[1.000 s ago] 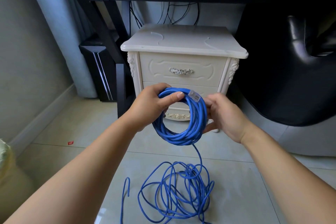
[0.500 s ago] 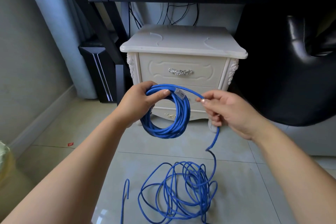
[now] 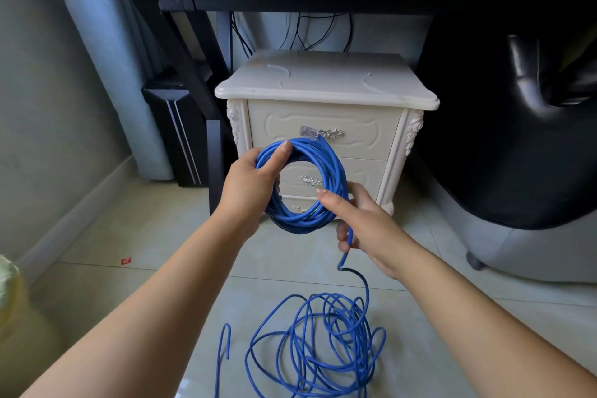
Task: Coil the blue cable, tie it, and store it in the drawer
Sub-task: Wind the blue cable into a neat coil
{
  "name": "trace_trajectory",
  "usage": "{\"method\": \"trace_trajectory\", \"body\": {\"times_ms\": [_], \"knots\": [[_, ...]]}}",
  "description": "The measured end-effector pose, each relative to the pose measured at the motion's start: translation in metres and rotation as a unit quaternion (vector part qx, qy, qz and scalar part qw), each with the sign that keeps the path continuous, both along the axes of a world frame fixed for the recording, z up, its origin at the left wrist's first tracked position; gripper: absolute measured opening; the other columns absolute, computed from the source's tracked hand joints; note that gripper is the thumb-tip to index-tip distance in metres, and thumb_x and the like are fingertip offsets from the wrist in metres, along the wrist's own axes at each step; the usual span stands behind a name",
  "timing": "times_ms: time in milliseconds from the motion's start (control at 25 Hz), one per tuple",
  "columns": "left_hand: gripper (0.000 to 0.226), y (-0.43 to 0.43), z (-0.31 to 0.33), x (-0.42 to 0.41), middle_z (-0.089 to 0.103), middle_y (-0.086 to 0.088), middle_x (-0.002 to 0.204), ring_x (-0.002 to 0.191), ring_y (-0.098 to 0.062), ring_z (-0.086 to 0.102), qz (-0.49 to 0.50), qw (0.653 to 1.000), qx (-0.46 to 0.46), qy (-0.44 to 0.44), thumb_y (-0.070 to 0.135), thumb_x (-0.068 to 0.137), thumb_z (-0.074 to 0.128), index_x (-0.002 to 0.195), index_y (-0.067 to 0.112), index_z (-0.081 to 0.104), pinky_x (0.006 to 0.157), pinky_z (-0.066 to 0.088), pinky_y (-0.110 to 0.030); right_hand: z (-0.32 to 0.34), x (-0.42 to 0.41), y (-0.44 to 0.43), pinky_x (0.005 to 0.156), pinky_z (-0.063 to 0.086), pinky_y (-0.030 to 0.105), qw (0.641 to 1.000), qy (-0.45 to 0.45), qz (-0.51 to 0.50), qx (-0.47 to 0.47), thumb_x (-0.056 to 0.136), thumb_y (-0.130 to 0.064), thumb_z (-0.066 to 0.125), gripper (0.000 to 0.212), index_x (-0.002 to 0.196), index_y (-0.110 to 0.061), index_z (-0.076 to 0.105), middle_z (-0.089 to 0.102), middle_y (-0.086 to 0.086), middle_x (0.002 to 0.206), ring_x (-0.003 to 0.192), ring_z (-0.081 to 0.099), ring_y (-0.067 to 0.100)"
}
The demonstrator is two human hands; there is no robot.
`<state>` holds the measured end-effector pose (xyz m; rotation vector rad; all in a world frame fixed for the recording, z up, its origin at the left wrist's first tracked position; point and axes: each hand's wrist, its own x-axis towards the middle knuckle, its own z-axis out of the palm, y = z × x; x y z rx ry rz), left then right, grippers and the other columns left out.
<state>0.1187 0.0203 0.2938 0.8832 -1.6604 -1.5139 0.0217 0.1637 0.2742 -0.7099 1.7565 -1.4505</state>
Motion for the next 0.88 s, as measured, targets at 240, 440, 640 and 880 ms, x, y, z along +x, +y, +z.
{"method": "trace_trajectory", "body": {"times_ms": [240, 440, 640, 880], "knots": [[0.036, 0.044, -0.021, -0.015, 0.052, 0.001, 0.063, 0.059, -0.016, 0.049, 0.021, 0.994, 0.109, -0.004, 0.052, 0.091, 0.059, 0.087, 0.016, 0.059, 0.063, 0.044, -0.030, -0.003, -0.002, -0.006, 0.062, 0.055, 0.033, 0.984, -0.105, -0.137, -0.050, 0.087, -0.012, 0.062, 0.014, 0.099, -0.016, 0.057, 0.063, 0.002, 0.067, 0.062, 0.071, 0.019], [0.039, 0.035, -0.007, -0.002, 0.072, 0.005, 0.102, 0.093, -0.008, 0.067, -0.162, 0.982, 0.044, -0.083, 0.041, 0.085, 0.072, 0.119, 0.025, 0.059, 0.082, 0.051, -0.021, 0.001, -0.023, 0.003, 0.057, 0.050, 0.029, 0.984, -0.003, -0.180, -0.016, 0.084, -0.001, 0.057, 0.019, 0.093, -0.017, 0.057, 0.056, 0.001, 0.062, 0.048, 0.064, 0.015], [0.084, 0.031, 0.009, 0.001, 0.046, 0.010, 0.144, 0.129, 0.002, 0.044, -0.288, 0.952, -0.058, -0.080, 0.019, 0.076, 0.077, 0.145, 0.045, 0.036, 0.100, 0.042, -0.022, 0.002, -0.024, 0.007, 0.050, 0.052, 0.033, 0.956, 0.257, -0.112, 0.090, 0.077, -0.007, 0.061, 0.016, 0.086, -0.018, 0.054, 0.062, 0.007, 0.076, 0.059, 0.065, 0.029], [0.039, 0.038, 0.000, -0.005, 0.065, 0.011, 0.080, 0.075, -0.015, 0.064, -0.174, 0.922, -0.277, -0.206, 0.011, 0.080, 0.060, 0.114, 0.029, 0.063, 0.070, 0.050, -0.028, 0.010, -0.009, 0.001, 0.066, 0.050, 0.037, 0.912, 0.400, -0.050, 0.077, 0.074, -0.017, 0.064, 0.022, 0.090, -0.029, 0.055, 0.063, -0.004, 0.076, 0.074, 0.058, 0.025]]}}
